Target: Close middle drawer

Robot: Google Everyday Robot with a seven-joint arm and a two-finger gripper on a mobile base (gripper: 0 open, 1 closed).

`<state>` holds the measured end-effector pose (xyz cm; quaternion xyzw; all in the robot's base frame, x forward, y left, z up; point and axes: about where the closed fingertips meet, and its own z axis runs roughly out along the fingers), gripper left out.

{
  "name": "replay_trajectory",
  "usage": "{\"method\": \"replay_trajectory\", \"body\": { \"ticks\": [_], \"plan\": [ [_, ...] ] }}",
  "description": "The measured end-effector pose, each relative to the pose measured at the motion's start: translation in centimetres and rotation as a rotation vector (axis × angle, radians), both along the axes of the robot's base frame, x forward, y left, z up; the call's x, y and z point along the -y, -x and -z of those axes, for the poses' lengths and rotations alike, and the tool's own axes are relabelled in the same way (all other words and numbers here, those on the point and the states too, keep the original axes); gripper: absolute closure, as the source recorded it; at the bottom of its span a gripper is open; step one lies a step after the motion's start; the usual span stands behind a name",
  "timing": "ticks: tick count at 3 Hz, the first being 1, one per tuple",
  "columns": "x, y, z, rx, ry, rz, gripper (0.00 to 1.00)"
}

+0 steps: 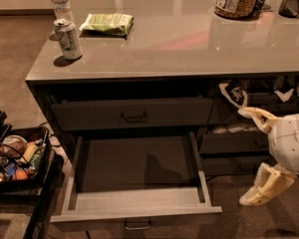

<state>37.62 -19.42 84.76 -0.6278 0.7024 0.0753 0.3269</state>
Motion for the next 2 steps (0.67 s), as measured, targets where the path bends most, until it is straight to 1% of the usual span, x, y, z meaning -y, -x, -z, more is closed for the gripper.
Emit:
{"method": "replay_trajectory", "body": {
  "ticks": [1,2],
  "plan": [
    [-0.02,-0.02,0.0,0.0,0.001,-0.001,0.0],
    [-0.57,0.07,0.93,0.001,0.023,-0.033,0.0]
  ]
}}
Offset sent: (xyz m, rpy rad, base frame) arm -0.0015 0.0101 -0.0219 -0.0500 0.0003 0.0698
